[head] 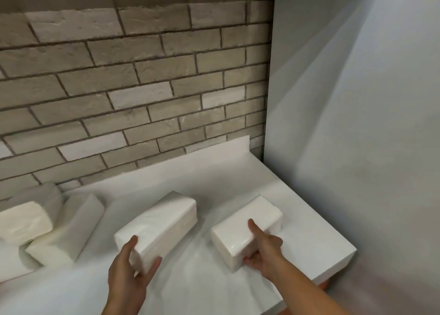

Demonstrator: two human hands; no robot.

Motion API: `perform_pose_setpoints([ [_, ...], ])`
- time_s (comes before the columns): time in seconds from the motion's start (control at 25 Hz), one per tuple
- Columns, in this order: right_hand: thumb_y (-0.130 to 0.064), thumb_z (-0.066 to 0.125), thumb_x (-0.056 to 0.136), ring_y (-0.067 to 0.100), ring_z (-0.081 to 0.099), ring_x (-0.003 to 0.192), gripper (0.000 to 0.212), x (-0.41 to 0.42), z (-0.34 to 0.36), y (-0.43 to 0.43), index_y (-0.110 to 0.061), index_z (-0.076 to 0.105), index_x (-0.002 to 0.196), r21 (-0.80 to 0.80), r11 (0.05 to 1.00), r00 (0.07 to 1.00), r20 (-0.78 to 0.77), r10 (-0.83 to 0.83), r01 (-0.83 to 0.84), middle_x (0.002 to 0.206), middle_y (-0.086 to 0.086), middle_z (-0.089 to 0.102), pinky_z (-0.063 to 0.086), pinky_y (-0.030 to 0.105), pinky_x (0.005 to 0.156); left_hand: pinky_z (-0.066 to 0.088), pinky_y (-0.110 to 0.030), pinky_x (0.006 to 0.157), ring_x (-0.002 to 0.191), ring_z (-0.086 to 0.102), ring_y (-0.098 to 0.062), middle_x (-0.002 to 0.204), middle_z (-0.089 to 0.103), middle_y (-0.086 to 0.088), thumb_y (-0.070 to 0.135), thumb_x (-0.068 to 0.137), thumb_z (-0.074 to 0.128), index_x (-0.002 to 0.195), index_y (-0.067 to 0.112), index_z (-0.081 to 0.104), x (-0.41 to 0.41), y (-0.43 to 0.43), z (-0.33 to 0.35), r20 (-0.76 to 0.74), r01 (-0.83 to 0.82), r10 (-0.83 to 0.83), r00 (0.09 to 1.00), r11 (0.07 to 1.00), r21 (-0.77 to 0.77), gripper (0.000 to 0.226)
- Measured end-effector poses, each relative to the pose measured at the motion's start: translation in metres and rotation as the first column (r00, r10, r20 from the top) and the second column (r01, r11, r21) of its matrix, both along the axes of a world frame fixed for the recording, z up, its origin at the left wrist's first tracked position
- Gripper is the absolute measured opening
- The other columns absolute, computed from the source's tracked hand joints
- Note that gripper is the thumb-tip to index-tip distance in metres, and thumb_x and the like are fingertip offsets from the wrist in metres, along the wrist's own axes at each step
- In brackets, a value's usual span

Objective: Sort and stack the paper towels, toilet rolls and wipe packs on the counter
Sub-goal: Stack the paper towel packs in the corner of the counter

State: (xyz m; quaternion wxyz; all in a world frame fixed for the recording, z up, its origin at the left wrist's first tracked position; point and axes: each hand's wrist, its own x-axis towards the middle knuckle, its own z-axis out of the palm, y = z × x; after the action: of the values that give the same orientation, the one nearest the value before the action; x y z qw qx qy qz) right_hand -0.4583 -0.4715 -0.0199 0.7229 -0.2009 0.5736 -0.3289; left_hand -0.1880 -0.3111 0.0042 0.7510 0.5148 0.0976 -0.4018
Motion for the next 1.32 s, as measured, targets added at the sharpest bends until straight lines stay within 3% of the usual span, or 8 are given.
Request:
perform_pose_setpoints([
  [0.12, -0.052, 0.087, 0.074, 0.029, 0.059, 0.117, 0.106, 0.004, 0.003, -0.007, -0.031, 0.022, 0.155, -0.069, 0.998, 1.0, 0.005, 0.004, -0.004, 0.142, 0.007, 0.052, 0.058, 0.049, 0.092, 0.06, -0.051, 0.078, 0.123, 0.051, -0.035, 0.14, 0.045, -0.007, 0.033, 0.073, 0.087, 0.104, 0.016, 0.065, 0.0, -0.042, -0.012, 0.013, 0.045, -0.046, 0.999, 0.997, 0.061, 0.041],
  [0.24, -0.065, 0.083, 0.069, 0.031, 0.043, 0.135, 0.119, 0.003, 0.01, -0.005, -0.037, 0.011, 0.16, -0.228, 0.955, 0.925, -0.368, 0.093, -0.187, 0.16, 0.004, 0.028, 0.043, 0.049, 0.112, 0.058, -0.054, 0.086, 0.128, 0.045, -0.034, 0.136, 0.037, -0.007, 0.032, 0.077, 0.085, 0.105, 0.014, 0.057, 0.002, -0.078, -0.022, 0.005, 0.063, -0.064, 0.998, 0.994, 0.085, 0.043],
  [0.36, -0.066, 0.075, 0.074, 0.02, 0.015, 0.147, 0.101, 0.007, 0.005, 0.007, -0.048, 0.018, 0.155, -0.509, 0.726, 0.747, -0.665, 0.01, -0.463, 0.159, -0.007, 0.012, 0.036, 0.037, 0.113, 0.057, -0.051, 0.086, 0.129, 0.045, -0.031, 0.136, 0.037, -0.005, 0.035, 0.08, 0.082, 0.13, 0.014, 0.05, 0.009, -0.112, -0.022, 0.016, 0.067, -0.068, 0.998, 0.997, 0.047, 0.063],
  [0.52, -0.073, 0.054, 0.08, 0.017, 0.012, 0.149, 0.077, 0.015, -0.019, 0.007, -0.049, 0.032, 0.151, -0.42, 0.429, 0.427, -0.9, -0.084, -0.8, 0.161, -0.005, 0.013, 0.042, 0.033, 0.11, 0.061, -0.048, 0.074, 0.118, 0.057, -0.024, 0.13, 0.054, -0.004, 0.036, 0.058, 0.093, 0.14, 0.015, 0.049, 0.015, -0.137, -0.019, -0.067, 0.053, -0.057, 0.996, 0.996, -0.068, 0.095],
  [0.64, -0.059, 0.048, 0.091, 0.025, 0.028, 0.146, 0.06, 0.022, -0.033, -0.013, -0.047, 0.038, 0.149, -0.373, 0.409, 0.322, -0.927, -0.191, -0.833, 0.161, 0.001, 0.024, 0.051, 0.035, 0.102, 0.061, -0.046, 0.07, 0.122, 0.056, -0.029, 0.139, 0.051, -0.007, 0.029, 0.055, 0.093, 0.138, 0.012, 0.051, 0.022, -0.149, -0.024, -0.27, -0.028, -0.017, 0.963, 0.986, -0.162, 0.095],
  [0.84, -0.052, 0.054, 0.096, 0.028, 0.039, 0.14, 0.061, 0.039, -0.019, -0.083, -0.044, 0.034, 0.153, -0.297, 0.455, 0.236, -0.954, -0.188, -0.84, 0.161, 0.006, 0.025, 0.051, 0.039, 0.101, 0.06, -0.019, 0.063, 0.108, 0.052, -0.025, 0.107, 0.057, -0.01, 0.026, 0.084, 0.079, 0.105, 0.018, 0.068, 0.027, -0.156, -0.007, -0.464, -0.114, -0.021, 0.886, 0.959, -0.261, 0.026],
  [1.0, -0.052, 0.053, 0.096, 0.03, 0.042, 0.132, 0.068, 0.051, -0.001, -0.147, -0.042, 0.025, 0.157, -0.225, 0.442, 0.209, -0.974, -0.085, -0.868, 0.158, 0.006, 0.019, 0.05, 0.042, 0.1, 0.058, -0.038, 0.08, 0.108, 0.052, -0.023, 0.113, 0.052, -0.006, 0.031, 0.083, 0.077, 0.091, 0.023, 0.065, 0.023, -0.184, 0.005, -0.069, 0.082, -0.085, 0.994, 0.996, -0.037, 0.016],
  [1.32, -0.039, 0.055, 0.091, 0.033, 0.039, 0.139, 0.058, 0.034, -0.005, -0.211, -0.037, 0.042, 0.147, -0.173, 0.281, 0.124, -0.975, -0.182, -0.944, 0.153, 0.007, 0.037, 0.047, 0.046, 0.099, 0.062, -0.032, 0.071, 0.115, 0.059, -0.022, 0.135, 0.057, -0.004, 0.035, 0.078, 0.078, 0.107, 0.028, 0.067, 0.017, -0.235, 0.031, 0.057, 0.112, -0.109, 0.992, 0.992, -0.059, 0.032],
])
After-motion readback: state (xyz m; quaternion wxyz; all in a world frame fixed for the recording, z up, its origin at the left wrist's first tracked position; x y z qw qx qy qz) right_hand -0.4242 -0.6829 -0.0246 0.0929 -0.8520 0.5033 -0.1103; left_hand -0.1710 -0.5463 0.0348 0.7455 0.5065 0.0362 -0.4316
